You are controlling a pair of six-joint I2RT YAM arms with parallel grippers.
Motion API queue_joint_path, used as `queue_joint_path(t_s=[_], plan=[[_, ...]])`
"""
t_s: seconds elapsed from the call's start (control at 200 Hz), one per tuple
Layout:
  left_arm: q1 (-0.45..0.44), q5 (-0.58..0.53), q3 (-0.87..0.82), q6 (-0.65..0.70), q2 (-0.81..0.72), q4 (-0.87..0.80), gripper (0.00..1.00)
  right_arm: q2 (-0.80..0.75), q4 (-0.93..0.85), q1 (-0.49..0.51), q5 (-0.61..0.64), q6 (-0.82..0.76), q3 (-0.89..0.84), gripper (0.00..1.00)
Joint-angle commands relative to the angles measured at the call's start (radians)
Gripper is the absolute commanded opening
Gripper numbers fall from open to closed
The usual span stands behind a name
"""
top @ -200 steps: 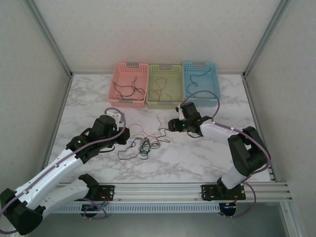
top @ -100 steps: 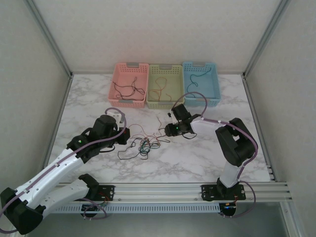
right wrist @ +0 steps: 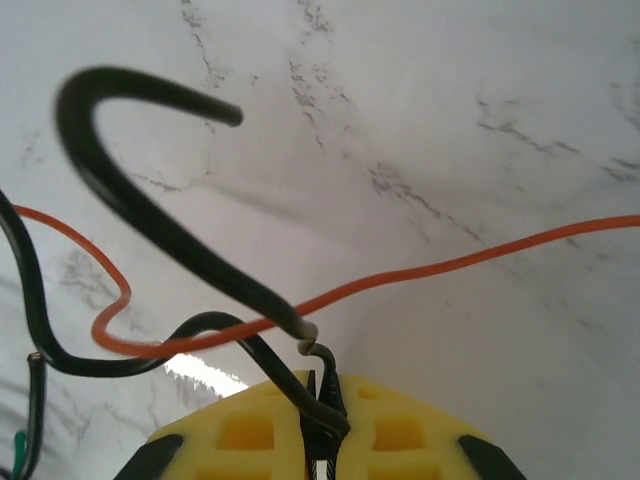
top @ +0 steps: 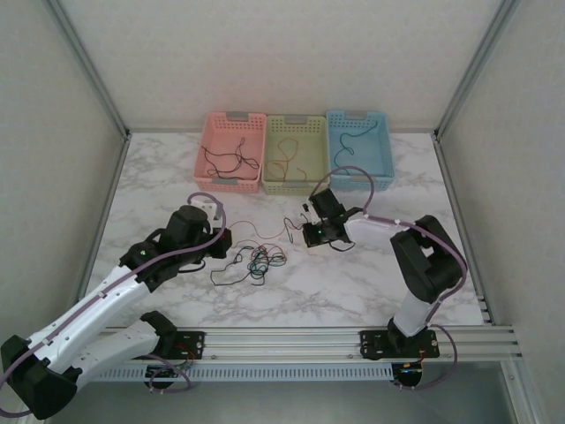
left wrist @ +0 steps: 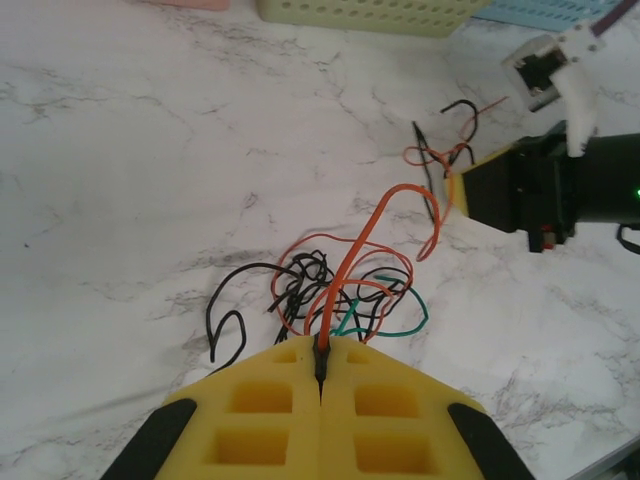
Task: Untangle the cables
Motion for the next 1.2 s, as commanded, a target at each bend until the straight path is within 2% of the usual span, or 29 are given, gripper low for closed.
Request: queue_joint_path(t_s=[0.0,0.125,0.295,0.466,0.626,0.816,0.881,0.951,0.986,1.056,1.196], plan=[[-0.008,-0.091,0.024,0.009,-0.039,-0.059,0.00,-0.104,0.001,0.003,0.080,-0.009,-0.040,0.00],[-0.006,-0.263,0.020,-0.014,-0.071,-0.130,0.00,-0.173,-0.013,-0.016,0.100,-0.005,-0.075,0.00],[-0.004,-0.369,0.011,-0.047,-0.172,-0.177,0.00,-0.232,-0.045,-0.073,0.185,0.043,-0.131,0.00],[-0.005,-0.380,0.060,-0.049,-0.273,-0.230,0.00,-0.263,-0.025,-0.204,0.148,0.122,-0.191,0.00],[-0.004,-0.339,0.127,-0.029,-0.257,-0.273,0.00,-0.292,0.011,-0.221,0.118,0.132,-0.212,0.00],[-0.004,-0.307,0.125,-0.004,-0.212,-0.259,0.00,-0.373,0.129,-0.221,-0.042,0.133,-0.261,0.00],[-0.004,-0.289,0.105,-0.009,-0.204,-0.233,0.00,-0.442,0.226,-0.220,-0.172,0.142,-0.295,0.00],[-0.003,-0.249,0.073,-0.015,-0.202,-0.182,0.00,-0.542,0.414,-0.194,-0.355,0.164,-0.369,0.00],[-0.003,-0.237,0.058,-0.021,-0.202,-0.160,0.00,-0.591,0.451,-0.160,-0.360,0.166,-0.383,0.00],[-0.003,-0.226,0.040,-0.026,-0.194,-0.139,0.00,-0.662,0.411,-0.098,-0.348,0.092,-0.362,0.00],[-0.003,-0.225,0.027,-0.026,-0.183,-0.130,0.00,-0.722,0.408,-0.077,-0.441,0.068,-0.346,0.00]])
